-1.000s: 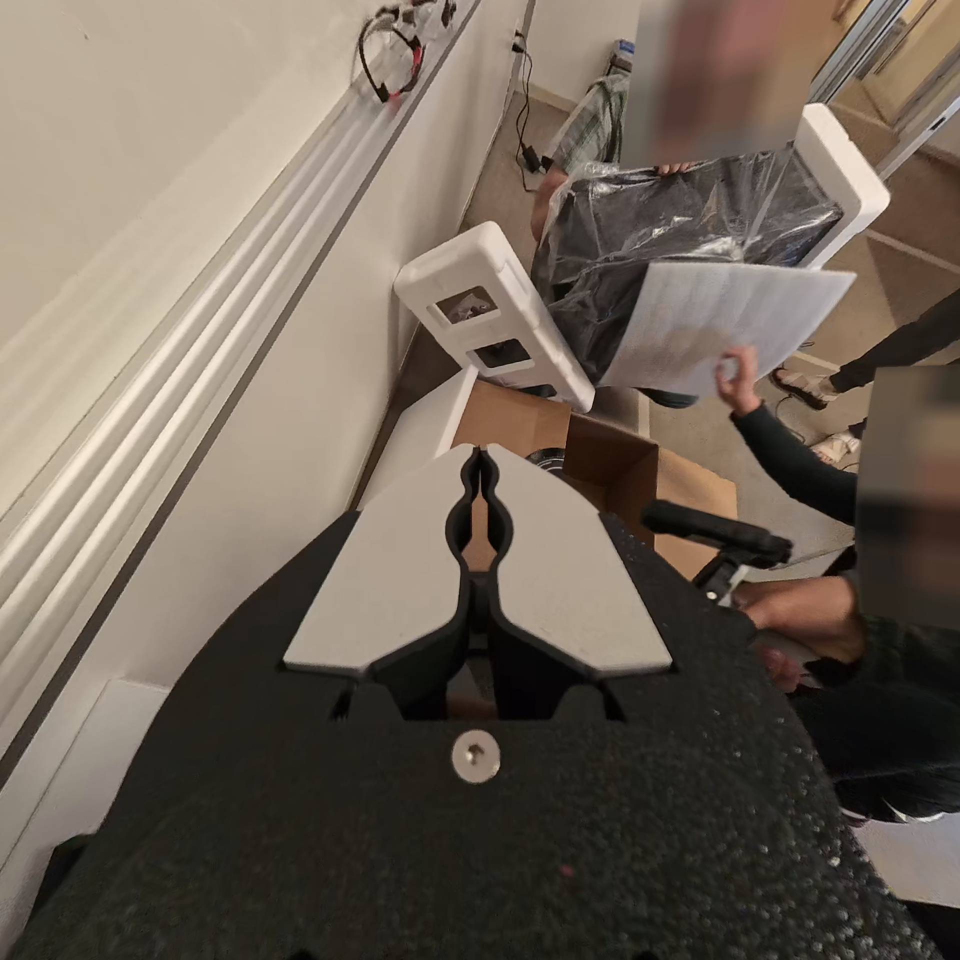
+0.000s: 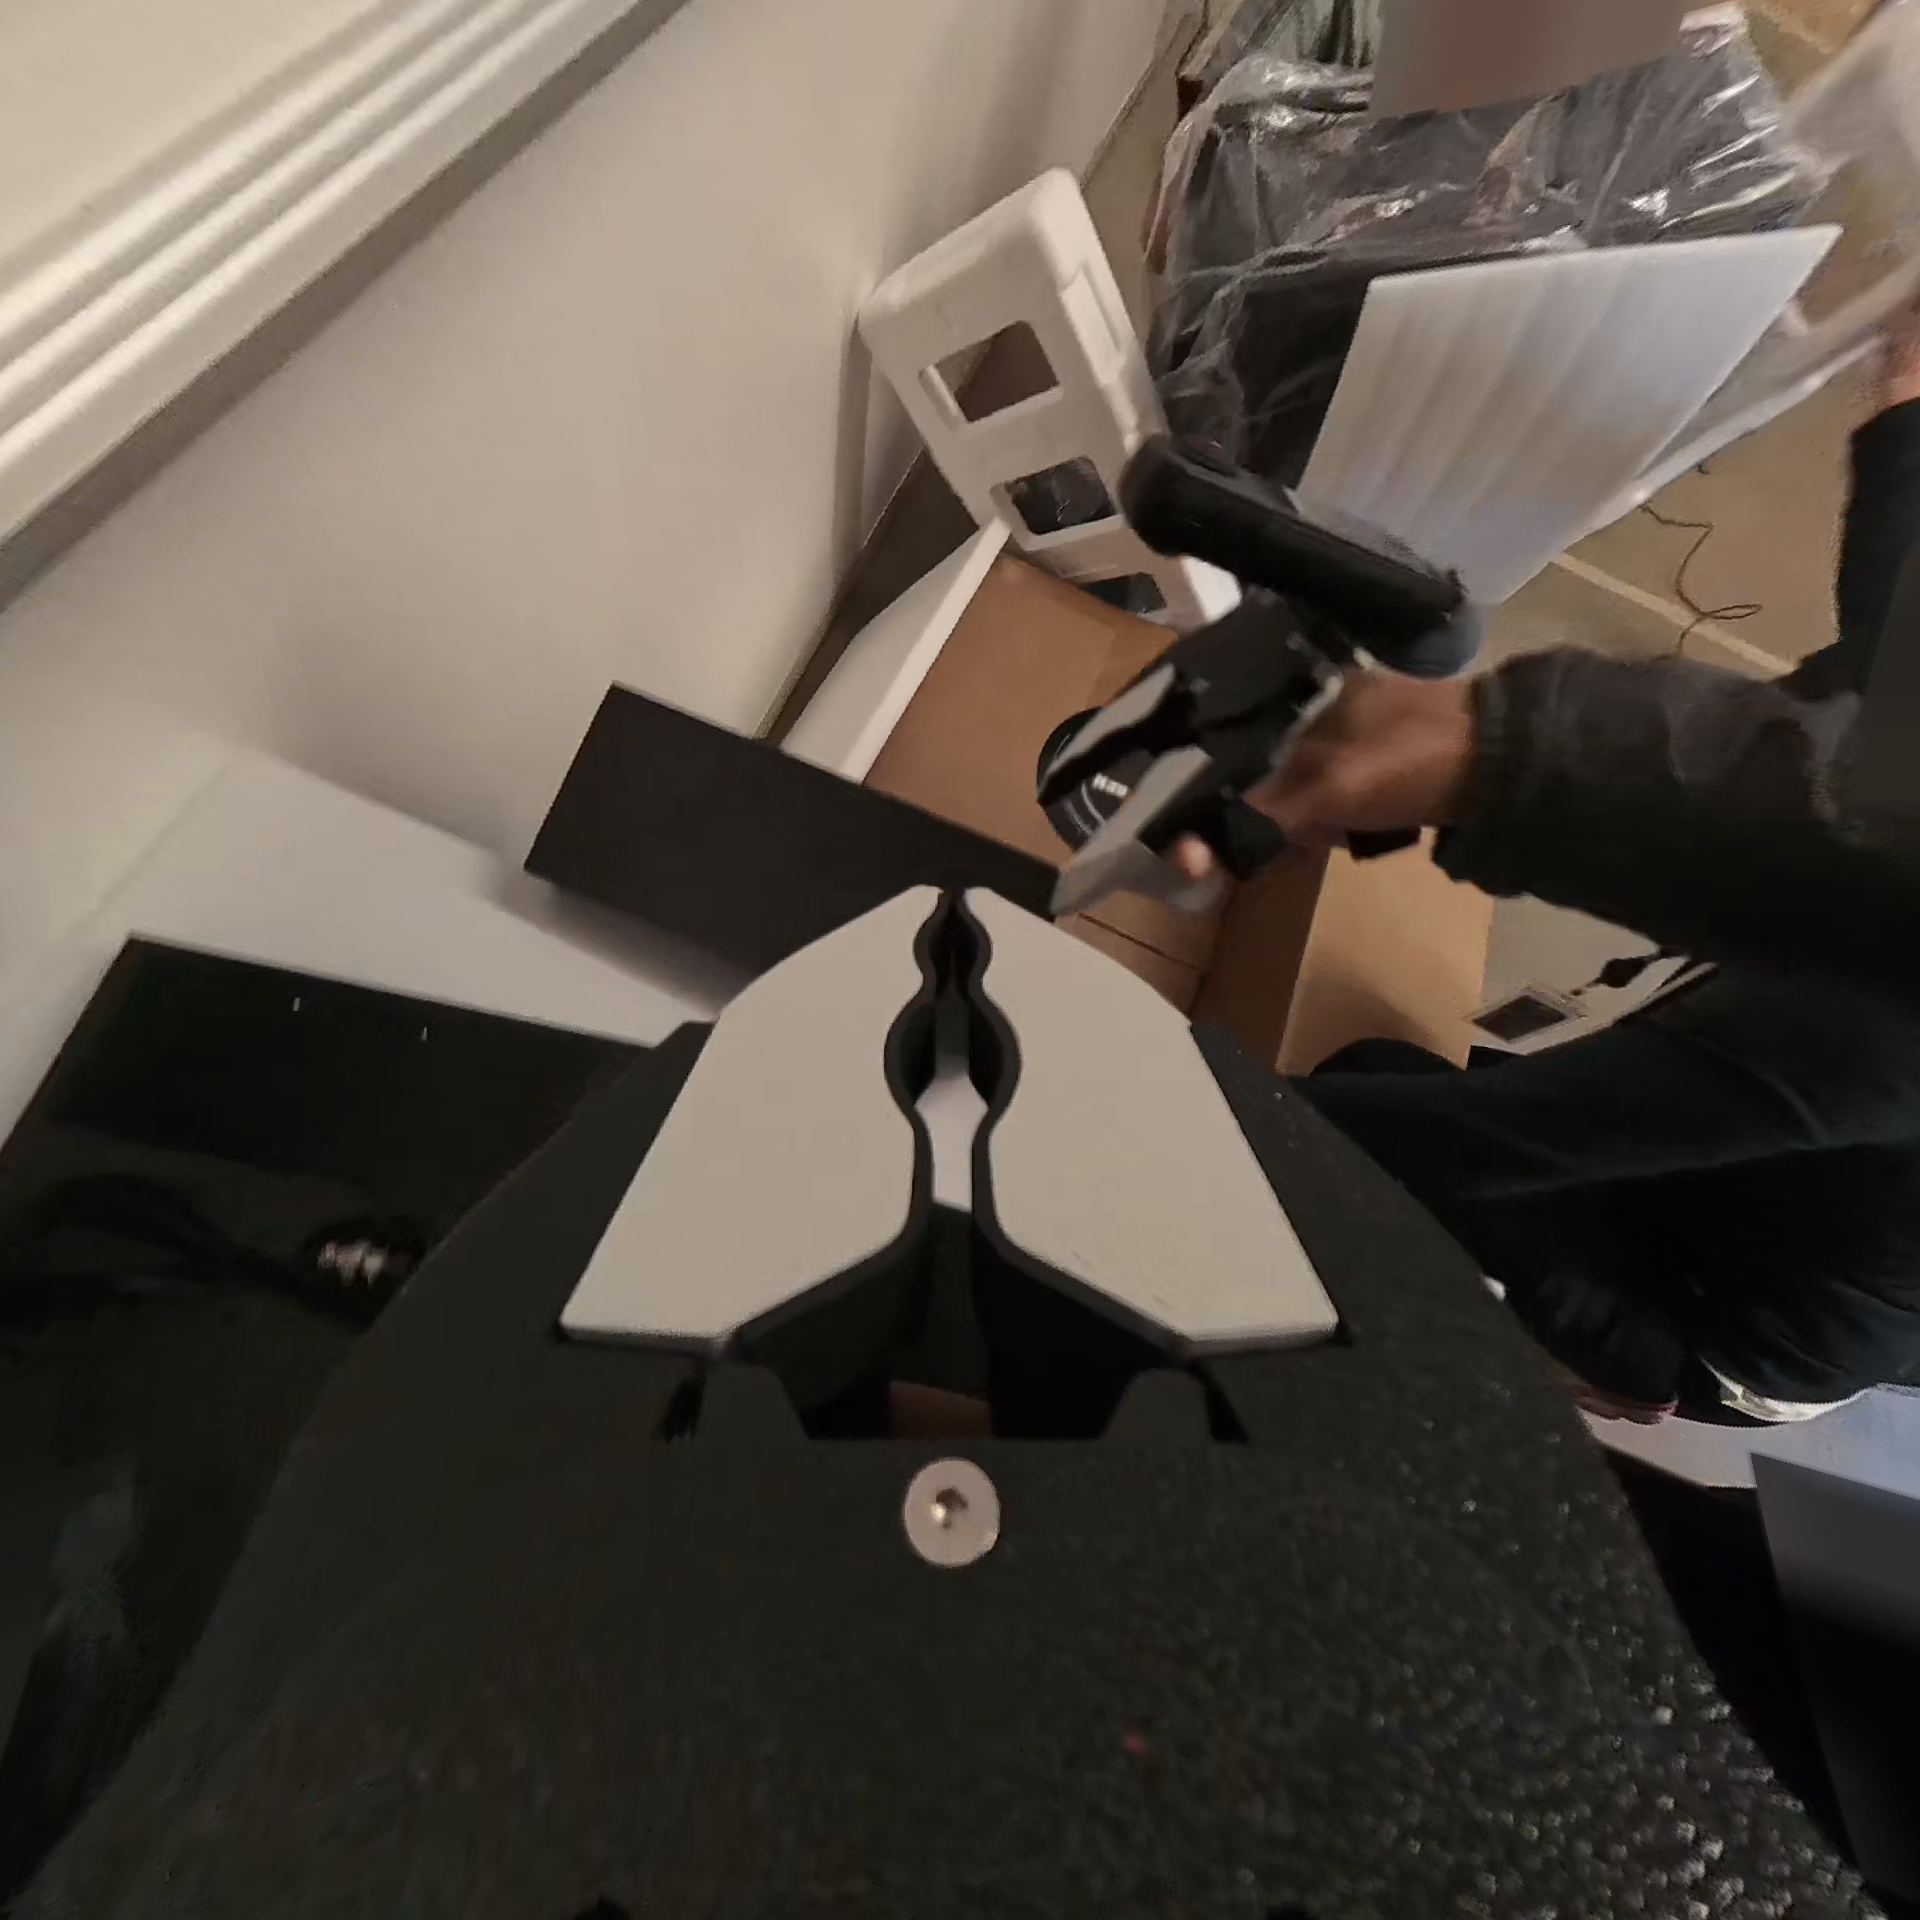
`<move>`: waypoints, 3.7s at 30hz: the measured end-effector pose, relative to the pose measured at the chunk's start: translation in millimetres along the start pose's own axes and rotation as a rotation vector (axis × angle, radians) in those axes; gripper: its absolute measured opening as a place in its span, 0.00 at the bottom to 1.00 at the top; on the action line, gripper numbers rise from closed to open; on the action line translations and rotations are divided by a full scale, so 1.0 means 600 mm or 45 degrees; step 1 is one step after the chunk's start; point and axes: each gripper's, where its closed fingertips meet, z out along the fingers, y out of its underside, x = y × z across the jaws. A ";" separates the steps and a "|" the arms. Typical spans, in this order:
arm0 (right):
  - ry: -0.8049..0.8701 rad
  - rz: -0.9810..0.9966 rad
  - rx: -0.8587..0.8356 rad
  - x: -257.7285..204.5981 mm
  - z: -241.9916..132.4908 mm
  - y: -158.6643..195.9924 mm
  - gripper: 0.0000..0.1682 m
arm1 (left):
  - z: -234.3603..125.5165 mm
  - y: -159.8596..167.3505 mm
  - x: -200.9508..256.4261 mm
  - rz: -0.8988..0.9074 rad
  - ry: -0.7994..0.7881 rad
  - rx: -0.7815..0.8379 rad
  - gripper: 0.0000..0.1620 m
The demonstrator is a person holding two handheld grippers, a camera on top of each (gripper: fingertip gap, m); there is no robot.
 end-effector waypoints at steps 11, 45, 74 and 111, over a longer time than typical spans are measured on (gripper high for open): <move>-0.514 0.451 -0.076 0.014 0.076 0.008 0.19 | -0.054 0.105 -0.007 -0.138 -0.125 -0.048 0.00; -0.365 0.287 0.112 0.093 0.146 -0.053 0.33 | -0.073 0.060 -0.029 -0.185 -0.187 0.010 0.00; 0.861 -0.124 0.612 -0.524 -0.429 0.158 0.15 | -0.477 0.246 0.207 -0.153 -0.493 0.256 0.11; 1.265 0.169 0.733 -0.769 -0.618 0.487 0.30 | -0.592 0.303 0.451 0.125 0.046 0.452 0.13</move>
